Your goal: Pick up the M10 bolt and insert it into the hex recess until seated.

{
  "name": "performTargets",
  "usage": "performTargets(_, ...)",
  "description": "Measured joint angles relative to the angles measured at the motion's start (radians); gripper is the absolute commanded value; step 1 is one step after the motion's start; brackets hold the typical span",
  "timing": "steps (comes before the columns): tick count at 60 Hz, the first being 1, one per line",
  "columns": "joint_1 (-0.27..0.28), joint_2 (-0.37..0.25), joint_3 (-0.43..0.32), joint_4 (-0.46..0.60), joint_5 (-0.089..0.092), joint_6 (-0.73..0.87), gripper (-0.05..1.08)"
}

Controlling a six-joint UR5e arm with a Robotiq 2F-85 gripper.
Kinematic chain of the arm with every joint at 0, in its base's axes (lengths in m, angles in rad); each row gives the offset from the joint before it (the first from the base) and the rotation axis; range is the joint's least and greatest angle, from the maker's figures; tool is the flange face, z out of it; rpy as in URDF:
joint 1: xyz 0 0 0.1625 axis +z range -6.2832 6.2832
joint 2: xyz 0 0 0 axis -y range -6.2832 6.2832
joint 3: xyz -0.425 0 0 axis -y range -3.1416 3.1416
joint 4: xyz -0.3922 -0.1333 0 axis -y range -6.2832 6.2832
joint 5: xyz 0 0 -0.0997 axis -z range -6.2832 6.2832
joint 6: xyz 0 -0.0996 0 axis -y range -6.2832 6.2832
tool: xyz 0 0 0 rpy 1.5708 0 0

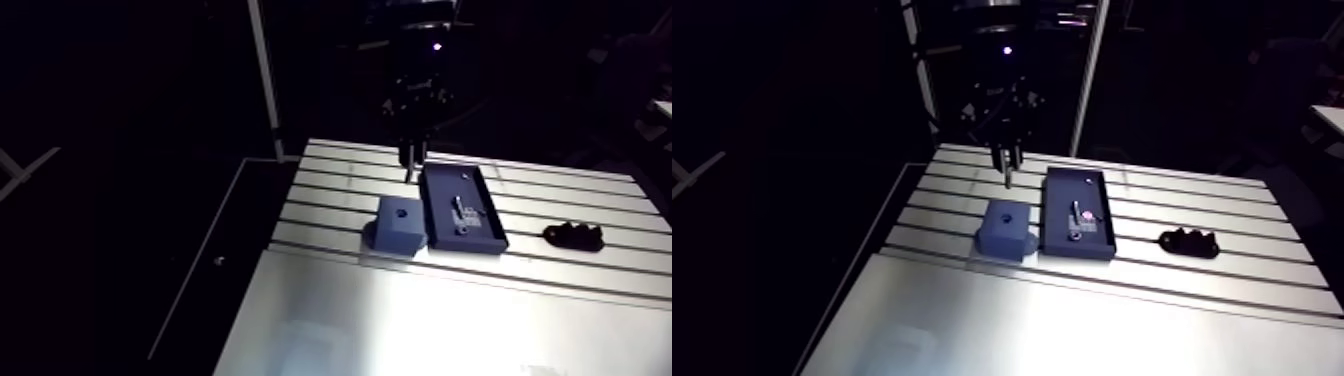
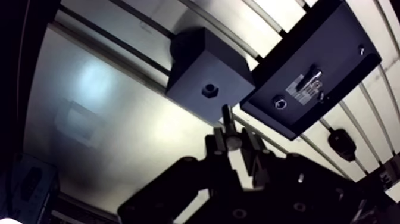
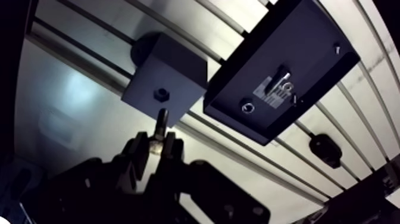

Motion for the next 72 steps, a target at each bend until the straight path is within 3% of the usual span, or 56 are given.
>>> performTargets(72, 0.000, -0.009, 0.075, -0.081, 0.003, 0.000, 0.88)
